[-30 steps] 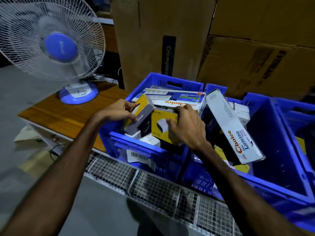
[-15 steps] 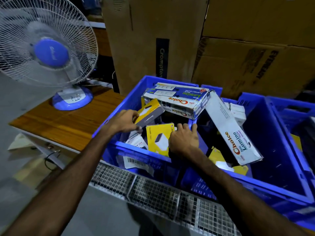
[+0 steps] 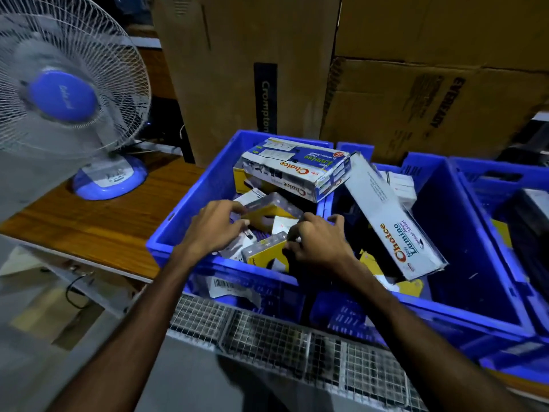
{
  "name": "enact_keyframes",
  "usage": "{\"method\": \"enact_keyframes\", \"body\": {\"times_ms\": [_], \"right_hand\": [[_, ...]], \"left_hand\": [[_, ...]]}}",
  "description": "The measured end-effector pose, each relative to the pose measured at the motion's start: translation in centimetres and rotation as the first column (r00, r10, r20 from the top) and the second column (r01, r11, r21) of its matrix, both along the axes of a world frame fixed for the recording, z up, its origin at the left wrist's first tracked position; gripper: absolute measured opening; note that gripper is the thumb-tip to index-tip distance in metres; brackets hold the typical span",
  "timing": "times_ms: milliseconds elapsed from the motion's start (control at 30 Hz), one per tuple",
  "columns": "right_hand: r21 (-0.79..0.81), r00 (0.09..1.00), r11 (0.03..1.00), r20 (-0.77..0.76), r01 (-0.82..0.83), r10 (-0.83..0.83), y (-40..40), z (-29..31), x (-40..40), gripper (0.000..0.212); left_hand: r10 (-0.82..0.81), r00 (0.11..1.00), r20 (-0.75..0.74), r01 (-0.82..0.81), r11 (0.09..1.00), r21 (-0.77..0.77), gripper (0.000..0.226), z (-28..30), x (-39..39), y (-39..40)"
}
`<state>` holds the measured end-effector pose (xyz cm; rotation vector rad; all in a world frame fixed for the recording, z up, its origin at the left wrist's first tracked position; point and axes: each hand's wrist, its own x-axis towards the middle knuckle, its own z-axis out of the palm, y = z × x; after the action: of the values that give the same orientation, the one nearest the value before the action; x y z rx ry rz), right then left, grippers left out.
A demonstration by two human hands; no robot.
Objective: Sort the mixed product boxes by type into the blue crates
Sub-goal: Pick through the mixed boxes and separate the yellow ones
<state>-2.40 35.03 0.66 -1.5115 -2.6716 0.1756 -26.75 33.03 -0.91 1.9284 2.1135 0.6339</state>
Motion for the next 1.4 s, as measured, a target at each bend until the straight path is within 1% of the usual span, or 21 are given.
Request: {"method": "enact_keyframes", "body": {"times_ms": [67, 167, 233, 333, 400, 467, 633, 733, 800, 900, 967, 1033, 1133, 1200, 1267, 1300, 1400], "right_hand": [[-0.050, 0.992, 0.998, -0.124, -0.043, 0.037, -0.1, 0.2, 1.2, 0.027], [-0.094, 0.932, 0.990, -0.357, -0.104, 0.064, -0.8, -0.2, 3.3, 0.034], [-0.073, 0.882, 0.991, -0.466, -0.113, 0.066, -1.5, -0.7, 4.9, 0.030], [-0.040, 0.824, 0.998, -0.566, -0.048, 0.017, -2.8, -0.8, 7.4, 0.017], [-0.062, 0.798, 0.998, -0.602, -0.004, -0.034, -3.6, -0.9, 8.8, 0.015], [-0.099, 0.781, 0.994, -0.618, 0.042, -0.095, -4.3, -1.2, 10.4, 0.014], [-0.151, 0.735, 0.978, -0.647, 0.141, -0.206, -5.9, -1.5, 12.9, 0.010], [-0.158, 0.738, 0.980, -0.646, 0.120, -0.195, -5.5, -1.1, 12.6, 0.010], [-0.130, 0.751, 0.989, -0.645, 0.073, -0.140, -4.4, -0.5, 11.6, 0.009], [-0.051, 0.802, 0.999, -0.597, 0.004, -0.034, -1.8, 1.1, 8.8, 0.008], [-0.026, 0.825, 0.998, -0.564, -0.055, 0.031, 0.2, 2.1, 6.3, 0.012], [0.006, 0.863, 0.993, -0.495, -0.114, 0.102, 2.0, 2.7, 4.0, 0.017], [0.060, 0.945, 0.979, -0.256, -0.197, 0.206, 4.3, 2.9, 1.0, 0.024], [0.068, 0.968, 0.968, -0.055, -0.240, 0.244, 5.8, 2.2, -0.6, 0.033], [0.030, 0.963, 0.972, 0.146, -0.233, 0.226, 6.8, 1.2, -2.0, 0.038], [0.010, 0.954, 0.977, 0.219, -0.212, 0.205, 7.2, 0.6, -2.4, 0.039], [0.000, 0.923, 0.987, 0.353, -0.160, 0.150, 7.5, -0.7, -3.4, 0.038]], "left_hand": [[-0.047, 0.993, 0.107, 0.041, 0.998, 0.056, 0.024, 0.5, 1.6, -1.1], [-0.154, 0.960, 0.234, 0.125, 0.983, 0.135, 0.022, 0.3, 3.9, -2.2], [-0.221, 0.941, 0.255, 0.178, 0.968, 0.178, 0.023, -0.1, 5.5, -2.7], [-0.284, 0.914, 0.290, 0.220, 0.947, 0.233, 0.019, -0.7, 7.8, -3.3], [-0.335, 0.893, 0.302, 0.250, 0.925, 0.286, 0.017, -0.9, 9.1, -3.7], [-0.396, 0.875, 0.278, 0.299, 0.894, 0.332, 0.016, -1.0, 10.4, -3.9], [-0.432, 0.859, 0.274, 0.330, 0.877, 0.349, 0.016, -1.6, 11.8, -3.7], [-0.389, 0.875, 0.287, 0.270, 0.885, 0.378, 0.013, -1.1, 10.2, -3.3], [-0.290, 0.909, 0.300, 0.183, 0.923, 0.339, 0.014, -0.5, 7.7, -3.0], [-0.166, 0.948, 0.272, 0.111, 0.972, 0.206, 0.018, 0.2, 3.3, -2.1], [-0.126, 0.974, 0.190, 0.105, 0.988, 0.117, 0.023, 0.5, 0.7, -1.1], [-0.121, 0.987, 0.107, 0.123, 0.992, -0.004, 0.033, 0.5, -1.3, 0.2], [-0.200, 0.978, 0.061, 0.209, 0.945, -0.251, 0.056, 0.3, -2.8, 1.5], [-0.252, 0.963, 0.097, 0.270, 0.898, -0.348, 0.065, 0.0, -2.8, 1.8], [-0.290, 0.941, 0.173, 0.337, 0.848, -0.410, 0.071, -0.4, -2.3, 1.8], [-0.321, 0.929, 0.183, 0.369, 0.820, -0.436, 0.075, -0.6, -2.0, 1.8], [-0.439, 0.892, 0.110, 0.436, 0.770, -0.465, 0.089, -1.3, -1.6, 2.1]]}}
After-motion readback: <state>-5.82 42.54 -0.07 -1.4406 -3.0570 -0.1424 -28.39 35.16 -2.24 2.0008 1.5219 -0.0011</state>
